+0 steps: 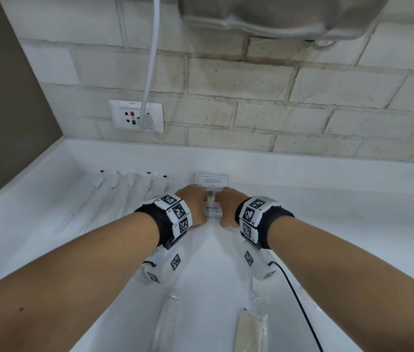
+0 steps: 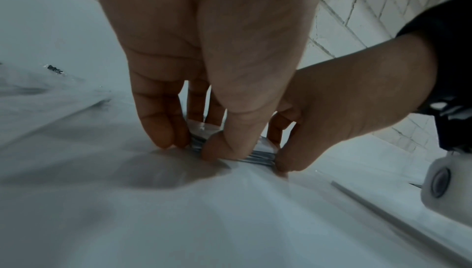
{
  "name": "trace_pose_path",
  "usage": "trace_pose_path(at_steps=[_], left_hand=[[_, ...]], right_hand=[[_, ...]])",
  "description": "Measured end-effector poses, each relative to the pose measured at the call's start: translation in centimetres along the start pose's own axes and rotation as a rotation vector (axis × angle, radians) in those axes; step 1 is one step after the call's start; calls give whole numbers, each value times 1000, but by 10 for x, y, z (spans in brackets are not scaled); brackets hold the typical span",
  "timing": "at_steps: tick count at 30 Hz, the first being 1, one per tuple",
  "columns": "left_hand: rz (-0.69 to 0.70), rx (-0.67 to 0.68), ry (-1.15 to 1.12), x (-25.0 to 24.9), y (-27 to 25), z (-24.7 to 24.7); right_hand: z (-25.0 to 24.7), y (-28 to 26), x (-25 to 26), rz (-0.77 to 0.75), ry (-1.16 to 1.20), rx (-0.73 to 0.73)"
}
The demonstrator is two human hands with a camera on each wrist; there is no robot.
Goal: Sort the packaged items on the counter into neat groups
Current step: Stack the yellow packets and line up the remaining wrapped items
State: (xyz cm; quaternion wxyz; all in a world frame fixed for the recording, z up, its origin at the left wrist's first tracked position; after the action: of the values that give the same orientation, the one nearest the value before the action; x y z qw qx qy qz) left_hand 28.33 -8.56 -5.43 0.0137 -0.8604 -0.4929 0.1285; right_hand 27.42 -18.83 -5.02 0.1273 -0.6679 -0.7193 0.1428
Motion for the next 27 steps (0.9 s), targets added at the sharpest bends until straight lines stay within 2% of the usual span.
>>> trace_pose_path(at_steps=[13, 18, 21, 24, 27], left_hand=[[-5, 40, 13, -2, -1, -2], [-47, 76, 8, 2, -3, -4], [-44, 55, -10, 3, -12, -11], [-37, 57, 2, 4, -27, -21], [-15, 1, 15, 2, -51, -40]], right_hand=[[-2, -5, -2, 6, 70, -12], [-4, -8, -5, 26, 73, 14], [-7, -18, -8, 25, 125, 24], [-21, -39, -11, 13, 95, -32], [-34, -66, -17, 62, 84, -96]])
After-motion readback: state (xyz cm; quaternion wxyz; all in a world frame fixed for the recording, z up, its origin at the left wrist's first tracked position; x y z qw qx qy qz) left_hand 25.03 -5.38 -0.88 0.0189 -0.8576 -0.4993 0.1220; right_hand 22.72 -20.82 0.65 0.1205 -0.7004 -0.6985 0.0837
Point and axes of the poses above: each hand's wrist, its own y-axis towards the middle knuckle, its own z-axis out of the palm, x = y × z, the point moved 4 cm from there along y, towards the middle knuckle, and after that the axes turned 9 degrees about z, right-handed, at the moved point
